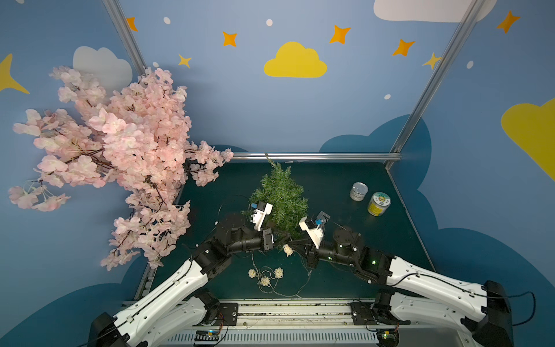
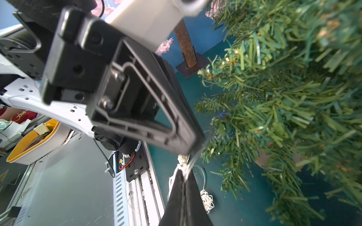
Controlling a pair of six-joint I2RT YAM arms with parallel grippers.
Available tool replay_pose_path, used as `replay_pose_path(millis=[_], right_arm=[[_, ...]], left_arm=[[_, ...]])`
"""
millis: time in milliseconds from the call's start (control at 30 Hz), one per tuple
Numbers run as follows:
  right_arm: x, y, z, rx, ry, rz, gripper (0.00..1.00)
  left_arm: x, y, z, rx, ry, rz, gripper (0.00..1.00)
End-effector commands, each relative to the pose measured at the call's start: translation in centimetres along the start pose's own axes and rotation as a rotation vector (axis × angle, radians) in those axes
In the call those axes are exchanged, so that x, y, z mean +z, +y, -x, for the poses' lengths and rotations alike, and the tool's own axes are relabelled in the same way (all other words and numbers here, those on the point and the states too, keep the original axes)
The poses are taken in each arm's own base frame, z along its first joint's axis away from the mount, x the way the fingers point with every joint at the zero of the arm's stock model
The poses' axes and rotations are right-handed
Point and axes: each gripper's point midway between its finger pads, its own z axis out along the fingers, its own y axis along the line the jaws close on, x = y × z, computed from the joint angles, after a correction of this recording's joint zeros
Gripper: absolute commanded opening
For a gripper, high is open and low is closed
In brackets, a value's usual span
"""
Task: Remove string lights from the small christmas tree
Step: Remove the light string from the Christmas tree.
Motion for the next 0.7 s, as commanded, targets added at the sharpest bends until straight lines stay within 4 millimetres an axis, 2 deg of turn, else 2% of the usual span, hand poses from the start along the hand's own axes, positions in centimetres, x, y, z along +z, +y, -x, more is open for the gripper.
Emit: replay_pose_path(millis=[0,33,67,100,167,200,367,533,667], right_arm=[[-1.1,0.4,1.0,-0.009,-0.047,0.006,0.00],[-1.4,0.2,1.1,-0.008,-0.050,-0.007,0.00],[-1.7,-0.2,1.2,-0.005,-0.052,-0.023,0.00],[-2.1,-0.5,1.1,0.001,-0.050,-0.039,0.00],[-2.9,-1.4,1.2,0.021,-0.052,-0.075,0.00],[-3.1,-2.1,0.4,0.037,-0.037,-0.091,0.00],[-4.1,-4.3,-1.0,0.118,-0.011,-0.149,0.00],[-4.2,-5.6,-3.1,0.170,0.050,-0.189,0.00],[-3.7,-6.3,-4.3,0.208,0.072,-0.196,0.00]], left_arm=[[-0.5,0.4,0.2,0.011,-0.009,0.033,0.40],[-0.7,0.9,0.2,0.013,-0.008,0.066,0.64],[-0.9,1.4,0.2,0.025,-0.008,0.111,0.84],[-1.3,2.1,0.2,0.038,-0.009,0.160,0.98],[-2.5,3.5,0.1,0.069,-0.015,0.276,0.99],[-3.0,3.9,0.1,0.083,-0.020,0.311,0.99],[-4.6,6.2,-0.2,0.104,-0.050,0.437,0.99],[-4.7,8.3,-0.4,0.111,-0.031,0.527,0.99],[-3.8,9.1,0.1,0.127,-0.027,0.548,0.98]])
